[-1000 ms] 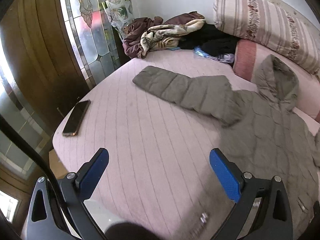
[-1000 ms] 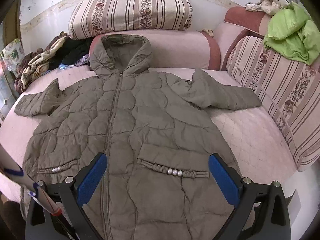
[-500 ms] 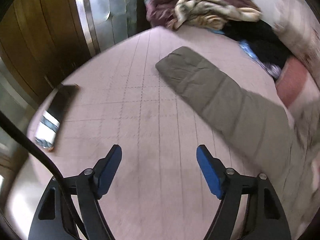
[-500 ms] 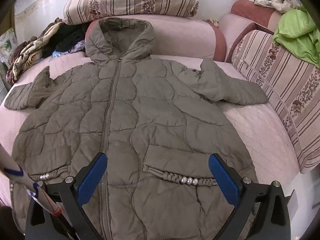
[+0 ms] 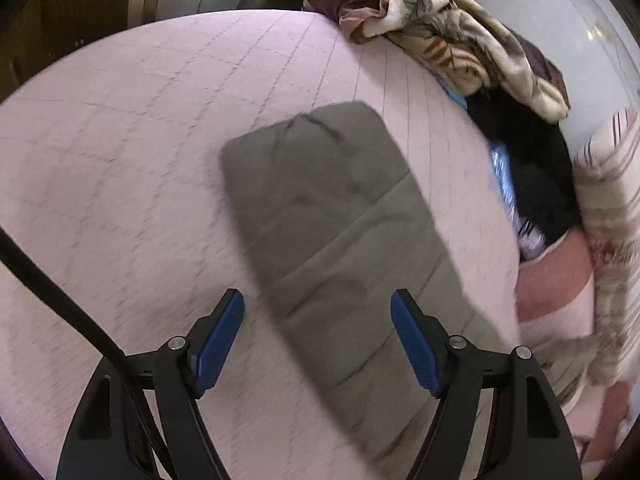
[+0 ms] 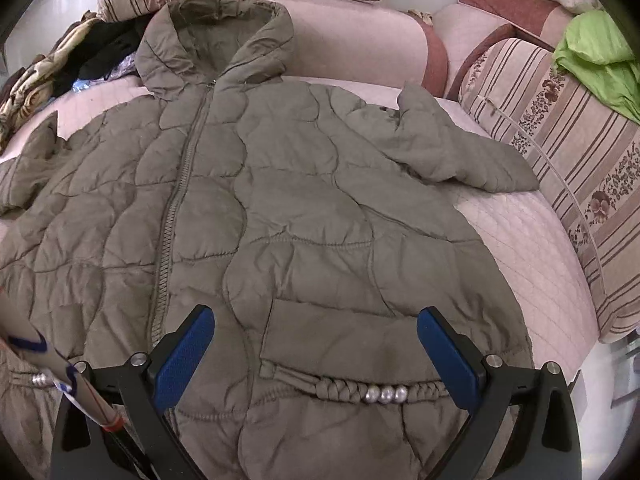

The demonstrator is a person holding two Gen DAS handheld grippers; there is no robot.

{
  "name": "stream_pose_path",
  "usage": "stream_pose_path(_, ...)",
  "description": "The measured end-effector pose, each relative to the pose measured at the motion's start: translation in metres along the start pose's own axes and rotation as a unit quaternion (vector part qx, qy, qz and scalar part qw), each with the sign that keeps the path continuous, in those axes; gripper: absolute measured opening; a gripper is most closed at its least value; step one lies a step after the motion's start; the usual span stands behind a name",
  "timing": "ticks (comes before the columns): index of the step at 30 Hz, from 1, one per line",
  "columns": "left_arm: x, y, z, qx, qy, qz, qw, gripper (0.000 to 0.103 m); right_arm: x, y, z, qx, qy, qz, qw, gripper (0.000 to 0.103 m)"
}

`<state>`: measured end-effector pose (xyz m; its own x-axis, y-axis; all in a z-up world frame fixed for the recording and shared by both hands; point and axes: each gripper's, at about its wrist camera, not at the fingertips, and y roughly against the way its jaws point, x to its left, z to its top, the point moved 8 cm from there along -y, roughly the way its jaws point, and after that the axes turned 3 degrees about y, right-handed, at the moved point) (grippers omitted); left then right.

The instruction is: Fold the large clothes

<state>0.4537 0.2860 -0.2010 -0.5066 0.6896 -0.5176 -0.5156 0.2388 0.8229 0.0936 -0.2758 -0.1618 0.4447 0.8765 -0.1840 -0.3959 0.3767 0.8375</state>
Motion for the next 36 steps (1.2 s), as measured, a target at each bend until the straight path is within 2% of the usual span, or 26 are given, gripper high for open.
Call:
stream_pose_path(3, -0.005, -0.012, 0.011, -0.007, 0.012, 0.005, 0.9999, 0.073, 0.001, -0.007, 0.002, 0.004, 0.001, -0.005, 1.000, 0.103)
stream_pose_path(4, -0.007, -0.014, 0.013, -0.008, 0.005, 0.021, 0.9997, 0.053, 0.001, -0.008, 0.002, 0.005, 0.002, -0.006, 1.000, 0.103)
stream_pose_path(6, -0.009, -0.014, 0.013, -0.007, -0.036, 0.093, 0.9950, 0.019, 0.001, -0.009, 0.003, 0.006, 0.002, -0.009, 1.000, 0.103)
stream_pose_path(7, -0.015, -0.010, 0.010, -0.006, -0.054, 0.103, 0.9932, 0.013, 0.001, -0.009, 0.003, 0.005, 0.002, -0.009, 1.000, 0.103)
stream_pose_path(9, -0.026, 0.003, 0.006, -0.012, -0.070, 0.103, 0.9922, 0.010, 0.001, -0.008, 0.004, 0.003, 0.002, -0.006, 1.000, 0.102)
stream_pose_path(14, -0.080, 0.055, -0.022, -0.030, -0.131, 0.053, 0.9895, 0.008, -0.001, 0.006, 0.004, -0.014, -0.001, 0.009, 1.000, 0.101)
stream_pose_path(17, -0.127, 0.090, -0.061, -0.034, -0.182, 0.016, 0.9826, 0.008, -0.007, 0.018, 0.002, -0.028, -0.006, 0.016, 0.999, 0.101)
stream_pose_path(21, -0.194, 0.123, -0.143, -0.016, -0.257, -0.041, 0.9655, 0.008, -0.021, 0.033, -0.001, -0.043, -0.023, 0.022, 0.999, 0.101)
stream_pose_path(24, -0.228, 0.129, -0.213, -0.002, -0.308, -0.062, 0.9492, 0.008, -0.039, 0.041, -0.006, -0.048, -0.044, 0.024, 0.998, 0.101)
stream_pose_path(28, -0.241, 0.109, -0.293, 0.031, -0.349, -0.055, 0.9349, 0.009, -0.066, 0.052, -0.015, -0.052, -0.065, 0.021, 0.996, 0.101)
stream_pose_path(31, -0.235, 0.095, -0.337, 0.031, -0.367, -0.015, 0.9297, 0.016, -0.085, 0.055, -0.023, -0.051, -0.079, 0.019, 0.995, 0.101)
stream_pose_path(33, -0.227, 0.097, -0.359, 0.042, -0.369, -0.013, 0.9283, 0.018, -0.097, 0.057, -0.028, -0.049, -0.091, 0.022, 0.994, 0.101)
stream_pose_path(35, -0.219, 0.110, -0.372, 0.048, -0.366, -0.029, 0.9288, 0.030, -0.102, 0.058, -0.030, -0.047, -0.098, 0.029, 0.994, 0.101)
stream_pose_path(36, -0.214, 0.121, -0.377, 0.041, -0.367, -0.037, 0.9285, 0.040, -0.103, 0.059, -0.029, -0.045, -0.099, 0.035, 0.993, 0.101)
